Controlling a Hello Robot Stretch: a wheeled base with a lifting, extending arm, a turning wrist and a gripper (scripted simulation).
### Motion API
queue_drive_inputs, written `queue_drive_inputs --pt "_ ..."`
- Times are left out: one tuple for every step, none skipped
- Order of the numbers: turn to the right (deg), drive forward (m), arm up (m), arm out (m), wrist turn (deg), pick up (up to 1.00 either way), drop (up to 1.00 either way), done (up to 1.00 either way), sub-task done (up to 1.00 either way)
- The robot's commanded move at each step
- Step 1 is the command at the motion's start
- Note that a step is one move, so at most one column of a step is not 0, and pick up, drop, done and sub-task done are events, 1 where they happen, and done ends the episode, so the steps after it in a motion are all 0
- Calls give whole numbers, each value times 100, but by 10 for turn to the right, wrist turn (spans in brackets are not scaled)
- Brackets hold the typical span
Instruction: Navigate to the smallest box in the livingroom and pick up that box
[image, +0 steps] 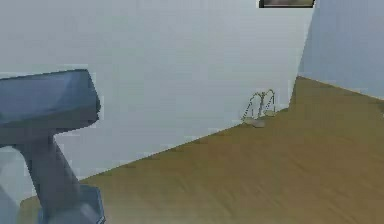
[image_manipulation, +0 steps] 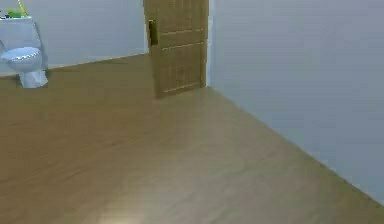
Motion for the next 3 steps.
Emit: queue_drive_inputs --pt "450 0 0 0 0 0 0 0 0" --pt "240 0 0 0 0 0 0 0 0" --pt "0 100 0 0 0 0 0 0 0"
